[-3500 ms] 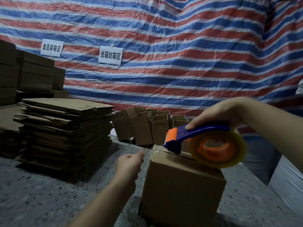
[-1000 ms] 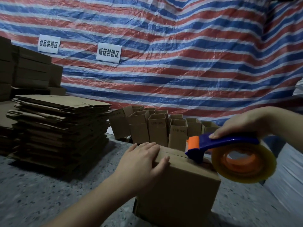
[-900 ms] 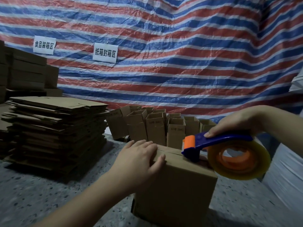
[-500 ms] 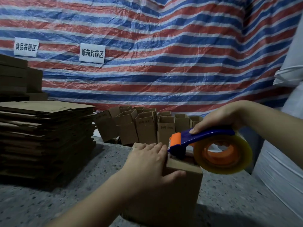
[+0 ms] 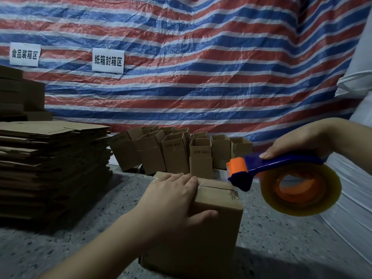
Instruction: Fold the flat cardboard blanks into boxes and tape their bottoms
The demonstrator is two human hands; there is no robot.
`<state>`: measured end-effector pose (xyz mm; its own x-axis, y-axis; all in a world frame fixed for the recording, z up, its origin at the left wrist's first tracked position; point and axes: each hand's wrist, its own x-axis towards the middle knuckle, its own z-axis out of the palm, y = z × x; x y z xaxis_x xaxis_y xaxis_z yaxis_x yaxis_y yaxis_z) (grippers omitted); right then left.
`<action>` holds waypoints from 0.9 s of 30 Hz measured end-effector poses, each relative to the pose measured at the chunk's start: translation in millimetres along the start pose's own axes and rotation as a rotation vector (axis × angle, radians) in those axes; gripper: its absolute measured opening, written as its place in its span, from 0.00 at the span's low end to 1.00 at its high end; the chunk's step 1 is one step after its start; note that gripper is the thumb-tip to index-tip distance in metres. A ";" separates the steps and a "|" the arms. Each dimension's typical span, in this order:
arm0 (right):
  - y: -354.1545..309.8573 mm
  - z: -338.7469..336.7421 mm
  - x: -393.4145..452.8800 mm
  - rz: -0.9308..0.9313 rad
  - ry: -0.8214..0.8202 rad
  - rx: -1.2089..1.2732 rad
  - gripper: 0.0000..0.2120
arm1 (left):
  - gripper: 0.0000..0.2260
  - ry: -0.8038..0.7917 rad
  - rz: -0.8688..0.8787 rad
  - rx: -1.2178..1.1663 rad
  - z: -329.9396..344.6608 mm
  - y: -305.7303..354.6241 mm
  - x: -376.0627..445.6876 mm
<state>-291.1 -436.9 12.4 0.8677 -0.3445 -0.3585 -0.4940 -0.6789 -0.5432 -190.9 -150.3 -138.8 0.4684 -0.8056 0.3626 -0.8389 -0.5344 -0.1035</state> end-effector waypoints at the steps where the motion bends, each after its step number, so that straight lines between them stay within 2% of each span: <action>1: 0.3 2.1 0.1 -0.004 0.000 -0.004 0.22 | 0.53 -0.011 -0.006 0.004 -0.5 0.8 0.0; 4: 1.9 13.6 6.4 0.038 -0.043 -0.093 0.27 | 0.53 -0.072 -0.024 0.005 -3.4 2.7 0.2; 8: -5.2 13.3 3.8 0.092 -0.183 -0.214 0.40 | 0.51 -0.159 -0.020 0.088 -9.4 11.7 11.3; 15: 1.2 17.8 0.7 0.088 -0.165 -0.185 0.37 | 0.48 -0.128 0.036 0.003 2.4 48.0 26.6; 22: 24.3 3.4 -8.6 0.054 -0.204 -0.106 0.33 | 0.45 -0.015 0.075 0.010 7.4 44.8 21.8; 27: 34.7 -6.3 -23.5 0.080 -0.186 -0.246 0.29 | 0.39 -0.024 0.085 -0.028 10.3 44.4 22.6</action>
<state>-328.3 -456.5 6.7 0.7900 -0.2943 -0.5378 -0.5125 -0.7984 -0.3160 -214.7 -194.9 -144.8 0.4017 -0.8537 0.3313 -0.8831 -0.4569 -0.1065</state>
